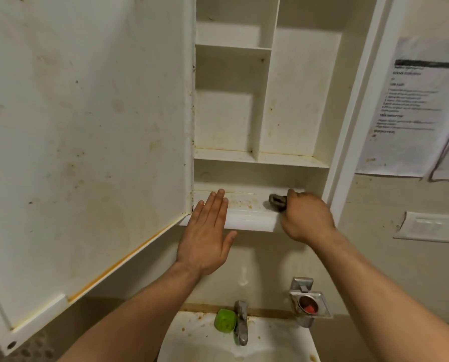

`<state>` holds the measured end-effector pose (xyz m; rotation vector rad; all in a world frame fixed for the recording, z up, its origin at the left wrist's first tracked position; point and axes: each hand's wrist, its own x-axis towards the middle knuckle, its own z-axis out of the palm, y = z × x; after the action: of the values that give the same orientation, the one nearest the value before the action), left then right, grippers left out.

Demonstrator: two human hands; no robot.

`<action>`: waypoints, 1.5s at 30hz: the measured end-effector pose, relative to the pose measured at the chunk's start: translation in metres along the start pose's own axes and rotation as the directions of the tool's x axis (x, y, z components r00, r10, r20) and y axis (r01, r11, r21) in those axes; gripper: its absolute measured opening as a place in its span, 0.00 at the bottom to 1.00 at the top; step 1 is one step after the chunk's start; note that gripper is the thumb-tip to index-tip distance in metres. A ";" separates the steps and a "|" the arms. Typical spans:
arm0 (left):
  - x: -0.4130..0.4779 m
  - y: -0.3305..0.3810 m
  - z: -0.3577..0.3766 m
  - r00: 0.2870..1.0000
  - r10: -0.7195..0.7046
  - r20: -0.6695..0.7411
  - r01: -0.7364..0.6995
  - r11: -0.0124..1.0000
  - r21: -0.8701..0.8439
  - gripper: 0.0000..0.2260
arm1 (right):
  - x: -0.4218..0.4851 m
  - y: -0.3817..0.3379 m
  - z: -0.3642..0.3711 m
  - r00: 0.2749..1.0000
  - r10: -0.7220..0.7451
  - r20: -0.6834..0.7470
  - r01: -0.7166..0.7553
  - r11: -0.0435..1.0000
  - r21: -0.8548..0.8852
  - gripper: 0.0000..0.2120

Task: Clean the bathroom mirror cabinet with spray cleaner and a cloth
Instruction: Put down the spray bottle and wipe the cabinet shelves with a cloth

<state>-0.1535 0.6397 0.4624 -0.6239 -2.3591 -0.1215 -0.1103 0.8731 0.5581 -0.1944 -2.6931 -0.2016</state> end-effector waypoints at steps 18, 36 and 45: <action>-0.002 -0.001 -0.005 1.000 0.010 0.007 -0.009 1.000 -0.021 0.35 | 0.028 -0.046 -0.011 0.969 0.173 0.178 -0.175 0.984 -0.004 0.15; -0.011 -0.003 -0.013 1.000 0.022 0.023 -0.017 0.983 -0.181 0.36 | 0.019 -0.055 0.002 0.994 -0.079 0.077 0.076 0.997 0.031 0.18; -0.035 -0.007 -0.006 0.989 -0.100 -0.111 0.048 0.916 -0.398 0.34 | 0.027 -0.138 -0.016 0.951 -0.299 0.083 0.275 0.935 0.224 0.12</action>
<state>-0.1300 0.6180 0.4447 -0.6908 -2.2456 -0.6673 -0.1508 0.7384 0.5683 0.2624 -2.8247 0.0098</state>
